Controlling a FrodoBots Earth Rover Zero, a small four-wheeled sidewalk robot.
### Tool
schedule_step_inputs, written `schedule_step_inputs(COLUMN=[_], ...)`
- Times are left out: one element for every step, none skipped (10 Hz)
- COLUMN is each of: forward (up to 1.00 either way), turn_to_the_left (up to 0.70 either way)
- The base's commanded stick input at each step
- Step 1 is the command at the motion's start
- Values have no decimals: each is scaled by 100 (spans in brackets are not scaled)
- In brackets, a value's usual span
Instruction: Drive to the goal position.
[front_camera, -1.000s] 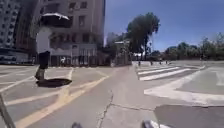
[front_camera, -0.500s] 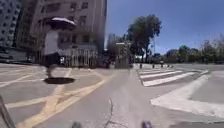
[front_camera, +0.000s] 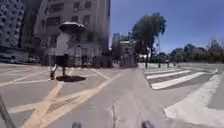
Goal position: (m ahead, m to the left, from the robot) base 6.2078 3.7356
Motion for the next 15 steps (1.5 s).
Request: schedule_step_inputs(forward=[70, 70, 70, 70, 70, 70, 70, 70, 70, 70, 70, 70, 70, 70, 70], turn_to_the_left=[0, 0, 0, 0, 0, 0, 0, 0, 0, 0, 0, 0, 0, 0, 0])
